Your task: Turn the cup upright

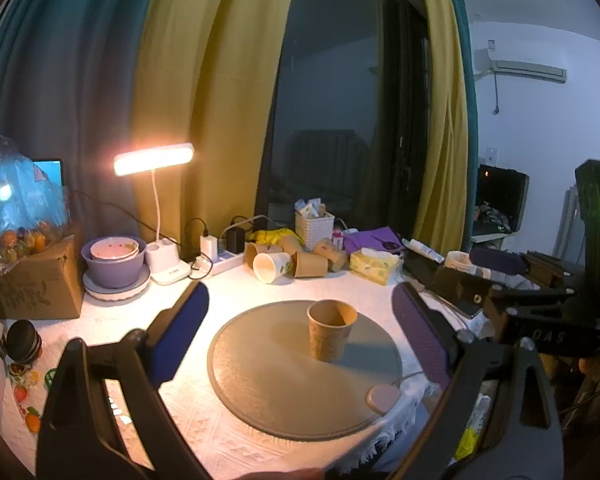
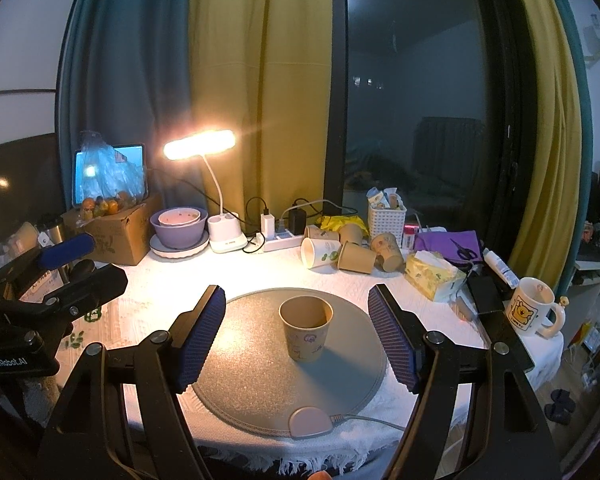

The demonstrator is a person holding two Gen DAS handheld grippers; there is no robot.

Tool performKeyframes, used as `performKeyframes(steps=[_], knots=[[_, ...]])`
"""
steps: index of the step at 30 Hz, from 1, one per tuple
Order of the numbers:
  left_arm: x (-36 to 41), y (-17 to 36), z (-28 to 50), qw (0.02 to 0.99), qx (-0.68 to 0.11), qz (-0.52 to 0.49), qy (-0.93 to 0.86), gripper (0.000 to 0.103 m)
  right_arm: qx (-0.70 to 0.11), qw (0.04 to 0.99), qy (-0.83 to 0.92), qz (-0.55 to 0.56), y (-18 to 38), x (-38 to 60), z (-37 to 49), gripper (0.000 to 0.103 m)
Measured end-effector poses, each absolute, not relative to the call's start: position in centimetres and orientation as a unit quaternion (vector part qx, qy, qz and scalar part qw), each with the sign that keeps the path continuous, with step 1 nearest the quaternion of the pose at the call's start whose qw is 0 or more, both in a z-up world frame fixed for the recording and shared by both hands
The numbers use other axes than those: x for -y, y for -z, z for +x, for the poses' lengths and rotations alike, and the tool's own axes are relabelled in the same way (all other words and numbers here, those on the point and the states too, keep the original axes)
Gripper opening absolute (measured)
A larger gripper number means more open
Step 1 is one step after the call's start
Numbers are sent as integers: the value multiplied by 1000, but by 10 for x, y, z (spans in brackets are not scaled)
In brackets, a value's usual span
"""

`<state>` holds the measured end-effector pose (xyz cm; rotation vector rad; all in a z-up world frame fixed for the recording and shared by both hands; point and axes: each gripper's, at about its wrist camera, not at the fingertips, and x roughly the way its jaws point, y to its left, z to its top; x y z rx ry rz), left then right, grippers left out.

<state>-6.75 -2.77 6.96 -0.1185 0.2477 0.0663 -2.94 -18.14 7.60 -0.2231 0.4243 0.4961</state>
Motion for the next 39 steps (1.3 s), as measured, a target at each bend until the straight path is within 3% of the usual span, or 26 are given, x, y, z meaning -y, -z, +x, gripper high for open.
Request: performKeyframes(steps=[39], knots=[[33, -69, -69, 990, -125, -58, -32, 94, -209, 941, -244, -110, -74, 182, -29, 77]])
